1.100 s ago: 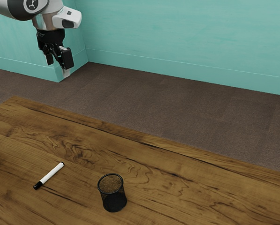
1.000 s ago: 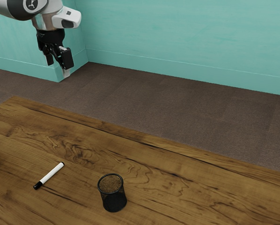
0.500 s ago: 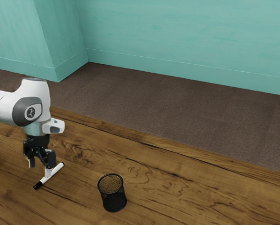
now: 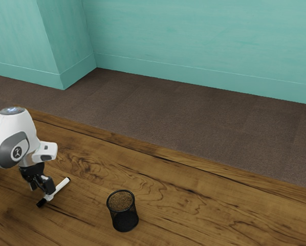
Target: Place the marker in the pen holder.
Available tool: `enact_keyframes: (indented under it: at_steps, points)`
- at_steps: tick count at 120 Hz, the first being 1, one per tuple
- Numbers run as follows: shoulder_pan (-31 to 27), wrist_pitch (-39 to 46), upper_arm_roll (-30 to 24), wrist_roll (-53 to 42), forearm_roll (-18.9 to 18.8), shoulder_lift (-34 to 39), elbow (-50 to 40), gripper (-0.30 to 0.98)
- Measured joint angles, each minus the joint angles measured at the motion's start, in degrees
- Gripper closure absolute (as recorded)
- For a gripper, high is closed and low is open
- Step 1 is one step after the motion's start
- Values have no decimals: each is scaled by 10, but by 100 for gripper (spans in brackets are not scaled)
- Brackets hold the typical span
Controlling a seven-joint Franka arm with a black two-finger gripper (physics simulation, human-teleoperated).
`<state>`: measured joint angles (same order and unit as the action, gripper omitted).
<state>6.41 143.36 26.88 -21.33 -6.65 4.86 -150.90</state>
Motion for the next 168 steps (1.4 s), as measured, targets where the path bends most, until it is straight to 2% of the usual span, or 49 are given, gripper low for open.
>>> enact_keyframes:
  at_steps: [34,65,101,121,147,168]
  points:
    - [1,53,-1,-29,10,-28,-4,26]
    - [15,61,0,-41,13,-24,-24,38]
    - [8,64,0,-47,13,-24,-25,65]
    - [8,63,-2,-41,9,-23,-24,74]
    - [12,10,-1,-28,1,54,-13,78]
    - [56,-92,-9,-12,-10,106,52,79]
